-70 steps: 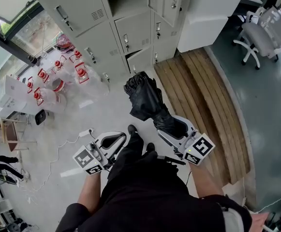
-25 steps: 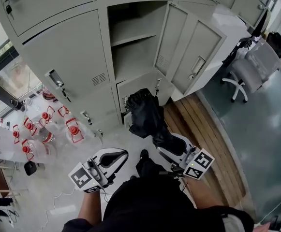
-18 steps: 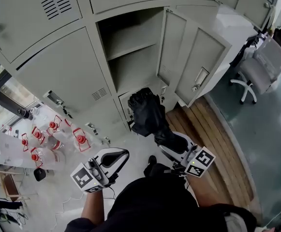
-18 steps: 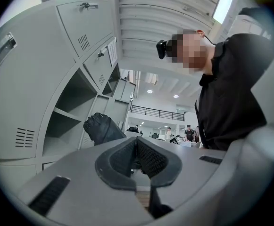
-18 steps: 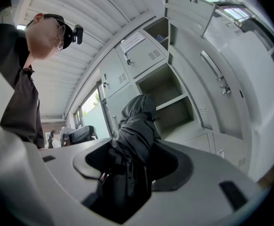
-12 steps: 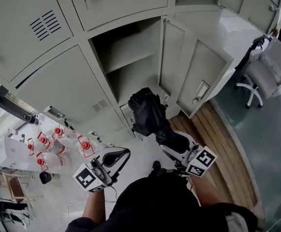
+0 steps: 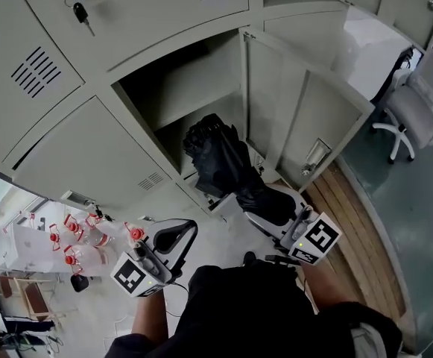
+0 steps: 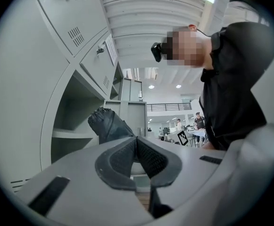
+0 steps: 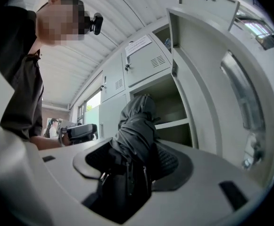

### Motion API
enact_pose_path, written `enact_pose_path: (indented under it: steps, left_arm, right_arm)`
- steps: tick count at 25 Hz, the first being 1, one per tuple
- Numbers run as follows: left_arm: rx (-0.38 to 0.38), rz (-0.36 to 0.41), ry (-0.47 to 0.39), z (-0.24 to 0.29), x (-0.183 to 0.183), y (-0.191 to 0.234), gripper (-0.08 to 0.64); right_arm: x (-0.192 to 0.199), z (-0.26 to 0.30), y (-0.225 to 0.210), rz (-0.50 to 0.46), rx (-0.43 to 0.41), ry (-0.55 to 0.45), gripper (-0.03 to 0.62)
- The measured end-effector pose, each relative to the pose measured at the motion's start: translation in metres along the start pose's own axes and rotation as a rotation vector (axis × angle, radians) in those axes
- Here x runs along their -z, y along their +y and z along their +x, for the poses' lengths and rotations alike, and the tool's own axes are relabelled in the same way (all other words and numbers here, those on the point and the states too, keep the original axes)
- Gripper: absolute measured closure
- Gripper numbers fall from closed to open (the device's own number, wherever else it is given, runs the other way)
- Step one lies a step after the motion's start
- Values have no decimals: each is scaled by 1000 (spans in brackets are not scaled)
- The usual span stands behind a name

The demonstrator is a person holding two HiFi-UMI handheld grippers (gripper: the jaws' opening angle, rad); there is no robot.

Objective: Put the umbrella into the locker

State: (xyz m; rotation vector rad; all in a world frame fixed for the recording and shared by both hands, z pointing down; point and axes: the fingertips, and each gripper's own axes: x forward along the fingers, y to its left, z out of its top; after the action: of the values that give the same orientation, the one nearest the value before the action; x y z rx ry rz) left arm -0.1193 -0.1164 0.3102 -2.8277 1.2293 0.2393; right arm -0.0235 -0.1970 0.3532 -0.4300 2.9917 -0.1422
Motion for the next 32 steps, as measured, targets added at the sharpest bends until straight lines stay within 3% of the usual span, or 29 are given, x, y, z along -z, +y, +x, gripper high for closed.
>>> enact_pose_path:
  steps: [6,11,15,17,26,32]
  left_arm:
    - [9,30,41,1,1,33,540]
    - [-68,6,23,-7,-21,71,540]
    - [-72,-58,0,-12,-35,94,540]
    - [-63,-85,-23,-11,-42,97,540]
    - [75,-102,27,-7,-33,85,540]
    - [82,-86,19,-9,-36,84,540]
  right_arm:
    - [-29,48,-19,-72,89,8,333]
    - [-51,90,-34,-132,171,7,333]
    - [-62,120,-47,-164,213,19,333]
    - [-66,134,-52,-172,218,26,333]
    - [-72,196,-73,-215,199,62,333]
    - [-81,235,-91,-244,177,96,333]
